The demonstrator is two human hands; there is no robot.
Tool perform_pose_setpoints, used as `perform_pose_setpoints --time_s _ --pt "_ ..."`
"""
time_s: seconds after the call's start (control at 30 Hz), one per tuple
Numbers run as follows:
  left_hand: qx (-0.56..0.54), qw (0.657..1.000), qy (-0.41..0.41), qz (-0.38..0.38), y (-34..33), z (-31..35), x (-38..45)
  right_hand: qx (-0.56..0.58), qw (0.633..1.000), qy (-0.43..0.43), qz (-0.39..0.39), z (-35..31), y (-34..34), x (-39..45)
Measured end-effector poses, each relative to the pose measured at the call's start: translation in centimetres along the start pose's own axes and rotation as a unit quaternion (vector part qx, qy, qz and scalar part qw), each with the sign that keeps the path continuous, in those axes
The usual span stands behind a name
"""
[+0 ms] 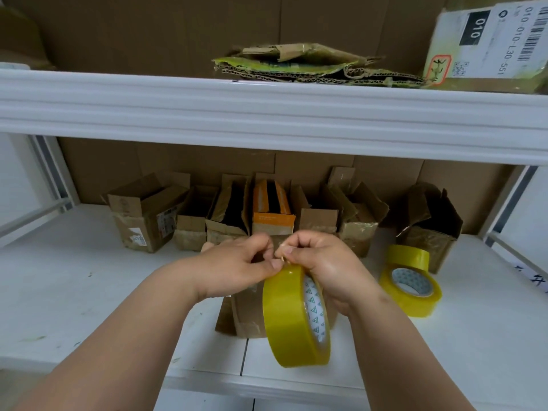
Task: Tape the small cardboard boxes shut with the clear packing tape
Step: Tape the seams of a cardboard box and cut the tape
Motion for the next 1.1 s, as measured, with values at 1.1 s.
perform_pose_setpoints --time_s 1.1 --pt "-0.152 0.986 0.046 0.054 -1.6 -2.3 1.6 -0.002 0.996 0.086 0.014 4.2 2.8 -2.4"
Point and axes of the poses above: each hand's wrist, its own x-axis towards the middle knuckle, its own y-axis out of the back of the hand, z = x × y, the point moved 2 cm from there along x, towards the middle knuckle, and after that the axes turned 9 degrees about z, right-handed, at the moved point
